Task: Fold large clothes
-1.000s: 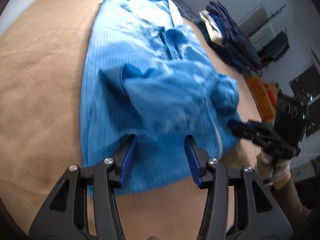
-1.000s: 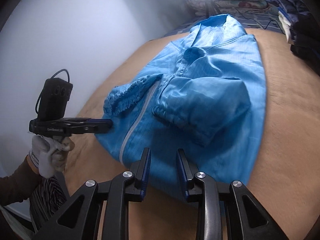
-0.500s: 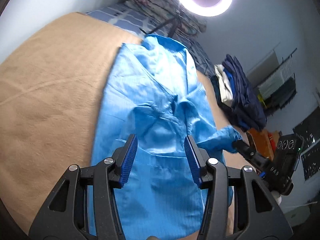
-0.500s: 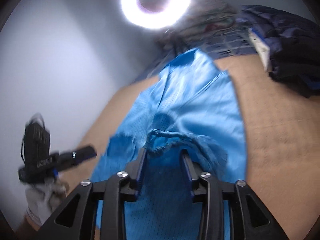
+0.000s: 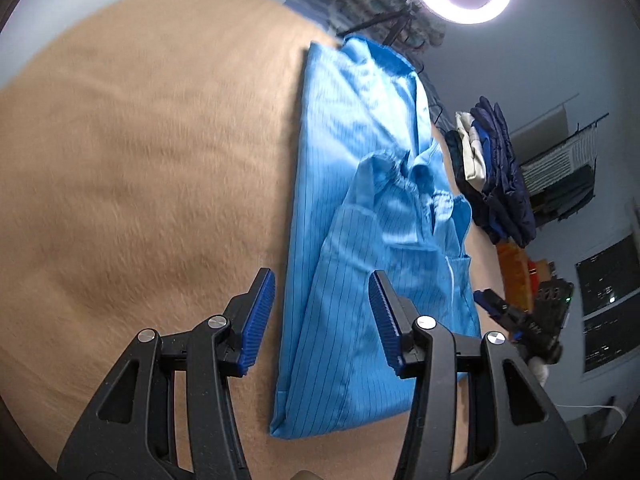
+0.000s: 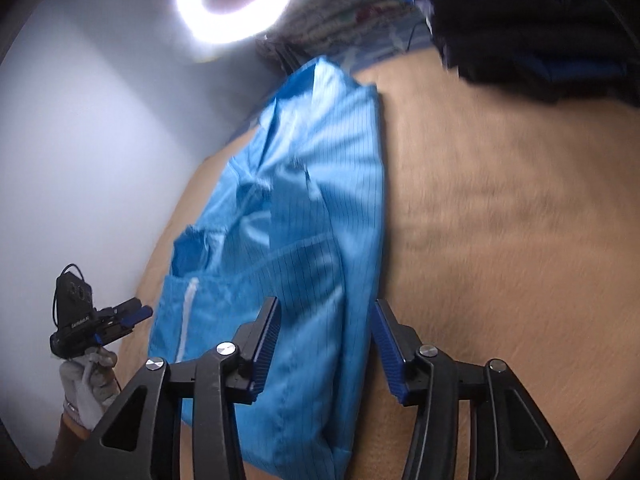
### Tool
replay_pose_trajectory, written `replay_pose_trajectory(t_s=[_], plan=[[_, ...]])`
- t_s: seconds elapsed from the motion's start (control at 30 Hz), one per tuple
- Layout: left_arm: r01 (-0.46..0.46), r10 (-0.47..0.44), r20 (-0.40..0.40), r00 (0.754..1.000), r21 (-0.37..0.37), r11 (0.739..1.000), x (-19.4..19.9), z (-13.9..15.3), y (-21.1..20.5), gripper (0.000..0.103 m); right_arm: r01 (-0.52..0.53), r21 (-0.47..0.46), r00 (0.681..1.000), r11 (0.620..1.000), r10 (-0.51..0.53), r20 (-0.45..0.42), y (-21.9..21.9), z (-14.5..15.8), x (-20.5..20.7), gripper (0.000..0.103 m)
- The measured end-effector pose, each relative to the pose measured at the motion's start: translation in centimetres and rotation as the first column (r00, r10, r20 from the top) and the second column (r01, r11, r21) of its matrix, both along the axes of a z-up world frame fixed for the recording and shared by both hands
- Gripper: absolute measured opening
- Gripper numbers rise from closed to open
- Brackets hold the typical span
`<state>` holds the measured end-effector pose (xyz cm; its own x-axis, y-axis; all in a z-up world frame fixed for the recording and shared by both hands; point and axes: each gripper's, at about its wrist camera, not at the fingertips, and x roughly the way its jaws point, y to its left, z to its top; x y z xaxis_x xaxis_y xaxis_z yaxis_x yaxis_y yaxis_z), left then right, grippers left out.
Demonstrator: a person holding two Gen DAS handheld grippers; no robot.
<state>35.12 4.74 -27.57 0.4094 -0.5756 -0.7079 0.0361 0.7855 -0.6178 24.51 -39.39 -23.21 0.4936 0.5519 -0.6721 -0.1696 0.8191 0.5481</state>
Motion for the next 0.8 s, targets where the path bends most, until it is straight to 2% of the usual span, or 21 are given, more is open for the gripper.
replay_pose_trajectory(t_s=[0.13,0.23,0.3,0.37,0.43,0.53,0.7,0.73,0.8], plan=[[0.017,-0.016,-0.02,1.0,0.034,0.999,0.0,-1.0,-1.0,0.049,-0.049,-0.061,0.999,0.997,0.05,0.0,2.3,-0.3,-0.1,0.046],[0.034,-0.033,-0.014,0.999,0.069,0.997,0.1,-1.2,-2.0,0.049,-0.069,-0.119,0.998,0.99,0.07,0.006,3.2,-0.2,-0.3,0.04],[0.044,-0.044,-0.004,0.999,0.092,0.995,0.0,-1.1,-2.5,0.046,-0.069,-0.138,0.998,0.988,0.07,0.006,3.1,-0.1,-0.6,0.032],[0.048,-0.049,0.003,0.999,0.11,0.993,0.0,-1.1,-2.9,0.036,-0.055,-0.142,0.998,0.988,0.057,0.005,2.6,0.1,-1.0,0.013],[0.041,-0.043,0.01,0.999,0.126,0.991,0.1,-1.0,-3.0,0.028,-0.033,-0.121,0.999,0.992,0.034,0.008,1.9,0.3,-1.4,0.001],[0.029,-0.031,0.01,0.999,0.127,0.991,0.2,-1.2,-2.9,0.028,0.006,-0.141,1.0,0.99,-0.005,0.008,1.6,0.5,-2.0,0.0],[0.007,-0.01,0.017,1.0,0.152,0.988,-0.1,-1.2,-3.2,0.03,-0.015,-0.217,1.0,0.976,0.01,-0.025,2.8,-0.4,-2.0,0.0],[-0.001,-0.001,0.014,1.0,0.15,0.989,-0.2,-1.1,-3.1,0.037,-0.016,-0.226,1.0,0.974,0.011,-0.023,3.0,-0.2,-2.2,0.0],[-0.002,0.0,0.017,1.0,0.128,0.992,-0.2,-0.9,-2.7,0.047,-0.012,-0.209,1.0,0.978,0.008,-0.023,2.7,0.0,-2.3,0.007]])
